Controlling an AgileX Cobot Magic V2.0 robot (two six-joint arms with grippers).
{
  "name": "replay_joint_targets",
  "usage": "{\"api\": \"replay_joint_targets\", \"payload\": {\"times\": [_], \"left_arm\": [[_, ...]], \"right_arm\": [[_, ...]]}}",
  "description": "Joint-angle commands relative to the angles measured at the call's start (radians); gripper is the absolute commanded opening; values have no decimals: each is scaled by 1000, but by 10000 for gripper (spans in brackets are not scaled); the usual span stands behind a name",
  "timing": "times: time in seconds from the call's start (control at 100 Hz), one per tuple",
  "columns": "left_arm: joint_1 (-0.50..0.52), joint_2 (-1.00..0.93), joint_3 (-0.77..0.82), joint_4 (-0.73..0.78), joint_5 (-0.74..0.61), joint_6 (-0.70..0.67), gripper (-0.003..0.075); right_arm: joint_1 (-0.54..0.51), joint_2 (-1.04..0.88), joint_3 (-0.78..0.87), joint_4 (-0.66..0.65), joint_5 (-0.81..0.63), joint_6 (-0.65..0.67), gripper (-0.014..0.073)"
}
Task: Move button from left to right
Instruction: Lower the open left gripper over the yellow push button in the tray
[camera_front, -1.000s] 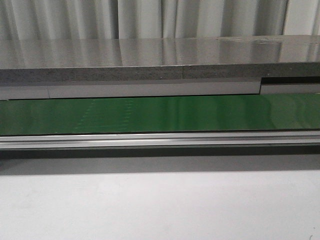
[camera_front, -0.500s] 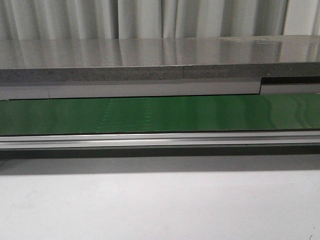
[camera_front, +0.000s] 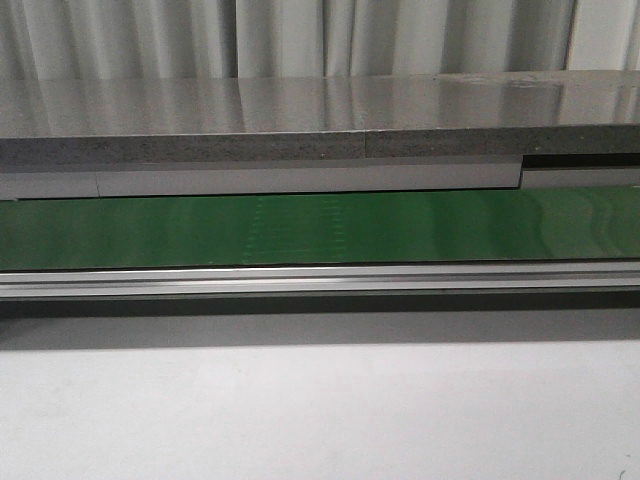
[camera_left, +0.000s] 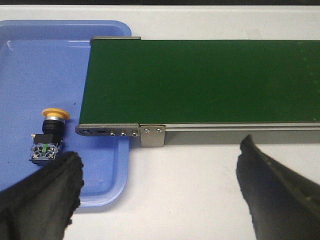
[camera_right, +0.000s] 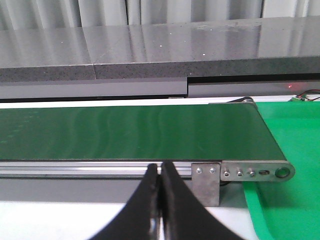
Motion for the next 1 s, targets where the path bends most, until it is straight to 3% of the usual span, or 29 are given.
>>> {"api": "replay_joint_targets", "payload": {"times": [0.0, 0.25, 0.47, 0.63, 0.99], "left_arm": [[-9, 3, -34, -7, -60, -8, 620], [-7, 12, -52, -22, -48, -8, 620], [-7, 148, -218, 84, 110, -8, 620], [4, 258, -296, 166, 121, -8, 620], [260, 493, -316, 141, 65, -2, 620]], "right_arm": [[2, -19, -16, -10, -84, 0, -68], [2, -19, -16, -10, -84, 0, -68], [2, -19, -16, -10, -84, 0, -68], [2, -19, -16, -10, -84, 0, -68], [2, -19, -16, -10, -84, 0, -68]]}}
